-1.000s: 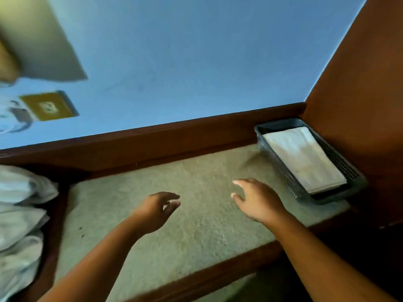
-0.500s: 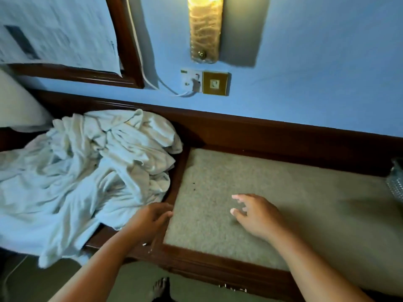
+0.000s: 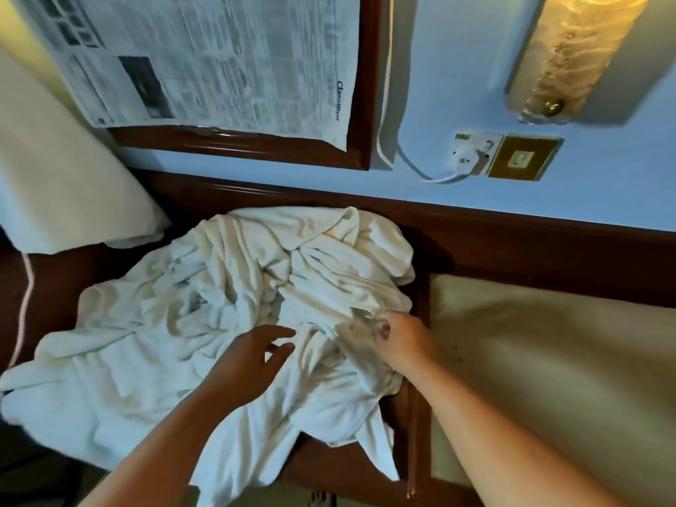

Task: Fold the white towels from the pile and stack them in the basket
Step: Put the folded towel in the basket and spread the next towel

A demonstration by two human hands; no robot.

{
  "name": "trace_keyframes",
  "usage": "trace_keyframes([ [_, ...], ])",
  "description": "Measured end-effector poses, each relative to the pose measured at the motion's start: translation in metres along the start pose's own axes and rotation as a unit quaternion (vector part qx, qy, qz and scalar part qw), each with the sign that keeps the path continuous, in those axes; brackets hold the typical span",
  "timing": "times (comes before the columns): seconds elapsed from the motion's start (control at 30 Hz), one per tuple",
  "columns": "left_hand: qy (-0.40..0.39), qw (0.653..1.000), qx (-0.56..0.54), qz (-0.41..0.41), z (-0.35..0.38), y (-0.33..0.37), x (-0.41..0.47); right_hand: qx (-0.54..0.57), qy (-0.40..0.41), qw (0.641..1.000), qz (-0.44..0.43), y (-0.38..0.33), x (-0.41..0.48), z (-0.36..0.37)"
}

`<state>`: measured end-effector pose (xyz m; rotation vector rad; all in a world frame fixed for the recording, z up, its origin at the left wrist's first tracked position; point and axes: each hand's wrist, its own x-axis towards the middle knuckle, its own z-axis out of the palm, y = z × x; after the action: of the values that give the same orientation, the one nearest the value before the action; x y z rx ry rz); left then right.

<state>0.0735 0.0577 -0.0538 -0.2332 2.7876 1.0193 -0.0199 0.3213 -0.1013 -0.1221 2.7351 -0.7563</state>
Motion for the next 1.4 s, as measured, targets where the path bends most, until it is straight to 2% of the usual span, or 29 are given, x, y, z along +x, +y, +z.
trace_keyframes([
  [0.17,0.018,1.0,-0.015,0.014,-0.046,-0.036,0.006,-0.054,0.044,0.994,0.086,-0.006,0.049,0.036],
  [0.27,0.024,0.999,-0.025,0.013,-0.057,-0.056,0.005,-0.055,0.11,0.99,0.068,-0.006,0.064,0.04],
  [0.33,0.024,0.999,-0.033,0.01,-0.061,-0.064,0.004,0.014,0.181,0.982,0.047,-0.02,0.068,0.03],
  [0.4,0.019,0.999,-0.035,0.02,-0.068,-0.065,0.011,0.133,0.252,0.958,0.032,-0.056,0.072,0.006],
  [0.47,0.022,0.999,-0.016,0.047,-0.074,-0.054,0.026,0.234,0.279,0.931,-0.01,-0.099,0.071,-0.031],
  [0.53,0.048,0.995,-0.007,0.088,-0.081,-0.032,0.048,0.301,0.255,0.917,-0.053,-0.138,0.066,-0.071],
  [0.6,0.091,0.985,-0.002,0.144,-0.086,-0.001,0.072,0.306,0.199,0.924,-0.114,-0.169,0.055,-0.104],
  [0.73,0.158,0.957,0.015,0.242,-0.099,0.07,0.11,0.159,0.11,0.951,-0.243,-0.199,0.024,-0.156],
  [0.83,0.175,0.937,0.067,0.294,-0.096,0.099,0.125,0.045,0.11,0.96,-0.253,-0.195,0.008,-0.194],
  [0.93,0.149,0.954,0.117,0.234,-0.083,0.088,0.131,-0.08,0.182,0.955,-0.22,-0.165,0.005,-0.227],
  [1.07,0.126,0.968,0.212,0.053,-0.076,0.02,0.137,-0.04,0.318,0.944,-0.072,-0.091,0.006,-0.262],
  [1.13,0.117,0.963,0.238,-0.042,-0.08,-0.015,0.135,-0.026,0.354,0.935,-0.023,-0.064,0.0,-0.263],
  [1.2,0.146,0.961,0.218,-0.089,-0.087,-0.034,0.132,-0.035,0.325,0.945,0.002,-0.054,-0.004,-0.25],
  [1.27,0.191,0.96,0.189,-0.079,-0.097,-0.022,0.13,-0.036,0.255,0.966,-0.005,-0.064,-0.007,-0.226],
  [1.33,0.222,0.963,0.153,0.001,-0.111,0.012,0.125,-0.02,0.166,0.984,-0.055,-0.089,-0.011,-0.199],
  [1.4,0.246,0.955,0.096,0.136,-0.127,0.057,0.115,-0.01,0.083,0.989,-0.121,-0.123,-0.012,-0.171],
])
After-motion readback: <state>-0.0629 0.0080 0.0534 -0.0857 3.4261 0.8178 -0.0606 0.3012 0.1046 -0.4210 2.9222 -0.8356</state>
